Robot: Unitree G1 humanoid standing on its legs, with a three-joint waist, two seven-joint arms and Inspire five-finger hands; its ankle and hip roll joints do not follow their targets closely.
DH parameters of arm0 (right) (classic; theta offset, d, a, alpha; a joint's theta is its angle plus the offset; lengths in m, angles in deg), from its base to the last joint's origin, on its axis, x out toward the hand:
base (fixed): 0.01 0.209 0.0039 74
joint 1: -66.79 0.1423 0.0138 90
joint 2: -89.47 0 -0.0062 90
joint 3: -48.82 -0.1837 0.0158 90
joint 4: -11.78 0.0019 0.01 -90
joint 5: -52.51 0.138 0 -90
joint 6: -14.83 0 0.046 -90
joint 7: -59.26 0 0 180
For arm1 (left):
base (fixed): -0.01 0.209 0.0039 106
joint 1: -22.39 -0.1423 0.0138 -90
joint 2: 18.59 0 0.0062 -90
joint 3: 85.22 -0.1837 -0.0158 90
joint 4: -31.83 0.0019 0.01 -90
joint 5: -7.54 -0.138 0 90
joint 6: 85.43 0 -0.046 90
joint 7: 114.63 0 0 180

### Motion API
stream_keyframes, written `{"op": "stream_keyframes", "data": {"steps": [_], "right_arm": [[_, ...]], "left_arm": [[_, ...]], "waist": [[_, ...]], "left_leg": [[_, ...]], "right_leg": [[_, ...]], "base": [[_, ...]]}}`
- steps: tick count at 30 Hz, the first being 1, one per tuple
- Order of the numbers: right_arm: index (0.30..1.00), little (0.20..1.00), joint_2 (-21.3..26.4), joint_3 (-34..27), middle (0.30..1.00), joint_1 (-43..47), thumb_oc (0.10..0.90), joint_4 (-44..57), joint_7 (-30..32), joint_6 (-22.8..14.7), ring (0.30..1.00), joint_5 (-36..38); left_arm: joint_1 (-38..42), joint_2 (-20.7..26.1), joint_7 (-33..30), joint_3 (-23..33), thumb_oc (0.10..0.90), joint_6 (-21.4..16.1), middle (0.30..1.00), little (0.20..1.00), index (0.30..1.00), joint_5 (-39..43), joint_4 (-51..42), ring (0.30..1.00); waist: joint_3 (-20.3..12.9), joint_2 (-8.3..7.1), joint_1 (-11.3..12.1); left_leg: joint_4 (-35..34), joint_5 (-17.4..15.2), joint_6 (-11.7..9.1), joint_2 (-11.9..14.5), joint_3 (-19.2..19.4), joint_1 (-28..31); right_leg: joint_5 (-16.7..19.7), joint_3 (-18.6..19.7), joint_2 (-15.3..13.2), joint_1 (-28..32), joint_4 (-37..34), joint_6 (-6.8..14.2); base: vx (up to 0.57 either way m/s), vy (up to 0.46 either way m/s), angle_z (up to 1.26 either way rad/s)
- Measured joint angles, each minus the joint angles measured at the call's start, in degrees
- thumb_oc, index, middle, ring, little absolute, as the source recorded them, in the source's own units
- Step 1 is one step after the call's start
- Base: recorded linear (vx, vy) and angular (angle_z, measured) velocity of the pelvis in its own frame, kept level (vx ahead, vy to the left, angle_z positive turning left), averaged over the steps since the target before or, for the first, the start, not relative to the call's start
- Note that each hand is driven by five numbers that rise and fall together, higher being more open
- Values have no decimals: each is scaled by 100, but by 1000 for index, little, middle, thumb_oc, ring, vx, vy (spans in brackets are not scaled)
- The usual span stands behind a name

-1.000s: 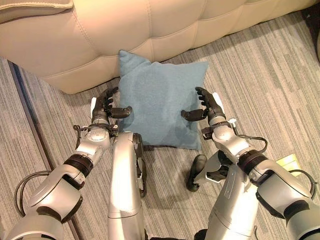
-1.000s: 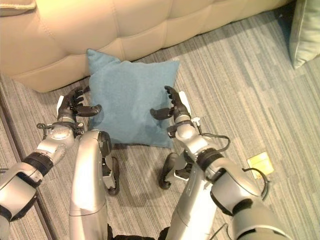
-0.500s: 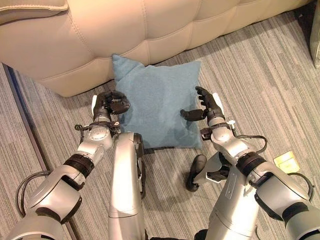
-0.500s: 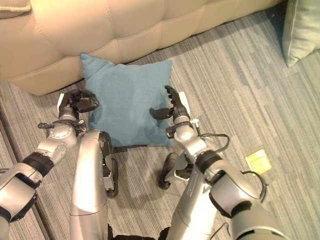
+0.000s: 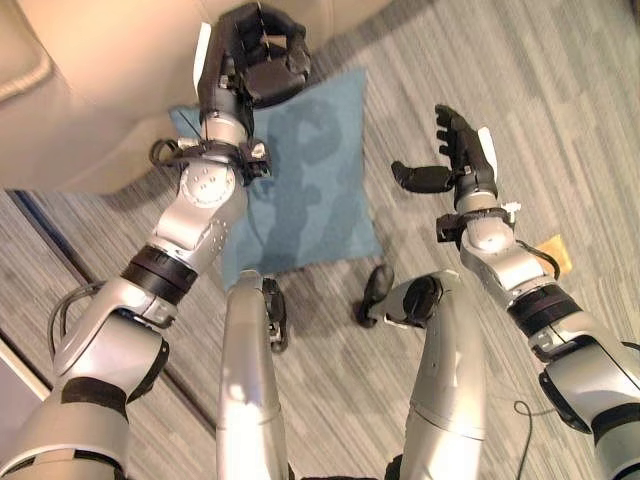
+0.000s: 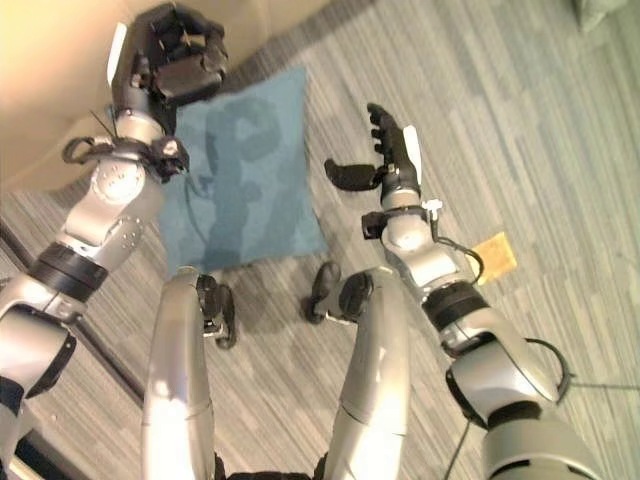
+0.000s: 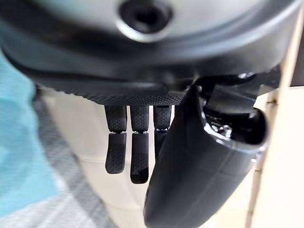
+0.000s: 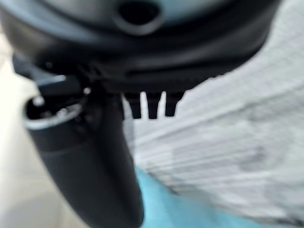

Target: Pick up all the scattered cushions and arrange them neatly on the sofa.

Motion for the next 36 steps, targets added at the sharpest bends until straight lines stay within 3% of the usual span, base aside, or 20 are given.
{"op": "stream_keyframes", "data": {"steps": [4,8,9,11,12,14,17,21,30,36], "right_arm": [[900,900,249,-96,900,-153,800,97,-129,-75,900,-385],[900,900,372,-373,900,-700,800,233,-137,-36,900,-529],[900,900,391,-400,900,-891,800,220,-134,-5,900,-567],[900,900,414,-529,900,-1378,800,233,-170,129,900,-490],[900,900,472,-657,900,-1409,800,243,-138,160,900,-569],[900,900,535,-755,900,-1437,800,348,-141,170,900,-573],[900,900,564,-752,900,-1575,800,649,-141,180,900,-580],[900,900,726,-400,900,-1522,800,848,-139,163,900,-578],[900,900,521,170,900,-1579,800,1701,-132,-70,900,-233],[900,900,264,618,900,-1553,800,1890,-140,-108,900,-109]], "left_arm": [[-788,507,-257,471,800,108,900,900,900,-729,351,900],[-2078,599,-514,1273,800,245,900,900,900,-949,564,900],[-2383,608,-608,1336,800,360,900,900,900,-945,668,900],[-3091,627,-619,1386,800,503,900,900,900,-1054,901,900],[-3563,621,-619,1392,800,591,900,900,900,-1099,936,900],[-3830,579,-617,1391,800,703,900,900,900,-1102,1026,900],[-3868,517,-627,1392,800,703,900,900,900,-1105,1000,900],[-3400,551,-648,1165,800,676,900,900,900,-1086,1009,900],[-2762,559,-647,461,800,623,900,900,900,-999,1226,900],[-2471,567,-620,69,800,638,900,900,900,-767,1458,900]], "waist": [[27,8,23],[50,8,76],[49,13,106],[47,15,94],[45,11,91],[42,-2,95],[40,-7,110],[41,-8,70],[41,-7,13],[40,-5,116]], "left_leg": [[665,-4,85,-7,125,-214],[1638,-405,283,83,294,-396],[1853,-642,254,99,297,-411],[2476,-813,321,167,230,-636],[2835,-932,377,207,183,-760],[3036,-953,381,210,123,-978],[3196,-978,423,249,129,-988],[3852,-1402,564,344,159,-880],[4086,-1498,417,433,-25,-787],[4119,-1578,295,536,-129,-747]], "right_leg": [[-132,132,-206,-266,659,16],[-615,494,-261,-578,1605,63],[-733,528,-294,-648,1826,70],[-882,675,-289,-858,2394,222],[-892,749,-298,-992,2669,200],[-863,747,-314,-1119,2785,258],[-875,802,-386,-1101,2949,292],[-1232,981,-394,-1072,3595,294],[-1257,877,-387,-931,3657,308],[-1165,727,-347,-881,3537,359]], "base": [[117,-14,6],[128,18,2],[163,69,-3],[174,96,2],[97,50,-9],[38,12,-3],[5,6,13],[-11,79,0],[-14,70,-9],[-12,85,-18]]}}
